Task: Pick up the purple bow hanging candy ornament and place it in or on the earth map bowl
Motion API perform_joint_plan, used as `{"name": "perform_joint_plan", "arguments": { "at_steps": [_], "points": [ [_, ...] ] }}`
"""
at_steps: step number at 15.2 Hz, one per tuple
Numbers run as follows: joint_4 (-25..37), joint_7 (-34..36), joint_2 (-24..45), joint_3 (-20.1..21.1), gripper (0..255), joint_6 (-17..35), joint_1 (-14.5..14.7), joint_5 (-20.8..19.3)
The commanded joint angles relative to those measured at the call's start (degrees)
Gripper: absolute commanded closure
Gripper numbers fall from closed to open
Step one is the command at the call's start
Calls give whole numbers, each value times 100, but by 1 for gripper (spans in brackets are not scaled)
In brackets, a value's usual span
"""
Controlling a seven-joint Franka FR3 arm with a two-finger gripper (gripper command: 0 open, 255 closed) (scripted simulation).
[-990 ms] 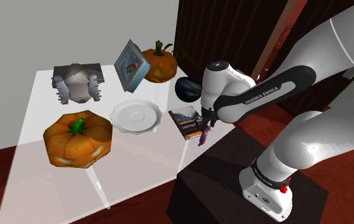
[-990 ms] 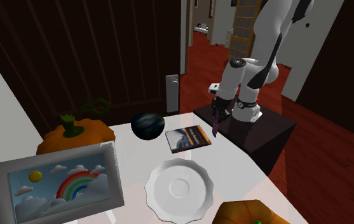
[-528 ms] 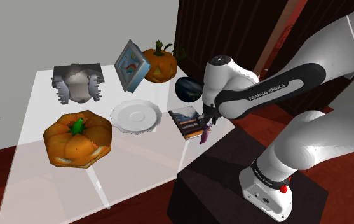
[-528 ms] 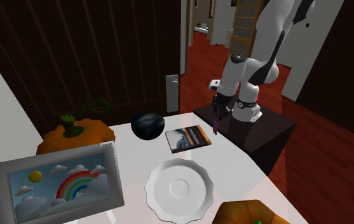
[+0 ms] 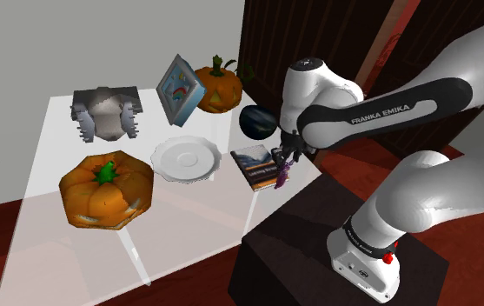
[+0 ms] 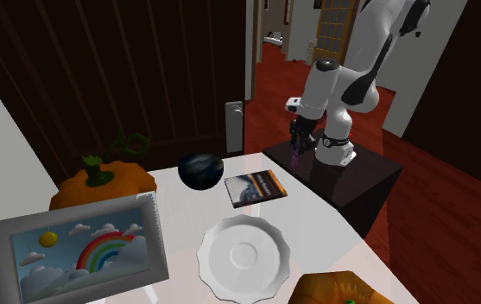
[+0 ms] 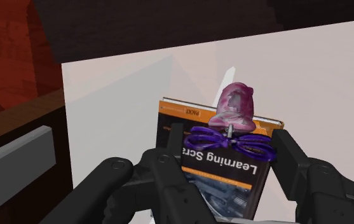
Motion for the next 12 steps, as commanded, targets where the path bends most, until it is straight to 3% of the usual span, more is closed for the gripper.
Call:
{"name": "perform_joint_plan", "arguments": {
  "at_steps": [1, 12],
  "points": [
    [87, -53, -137, -34, 255, -223, 18, 18],
    [646, -263, -679, -162, 255, -1310, 71, 65]
  ]
}}
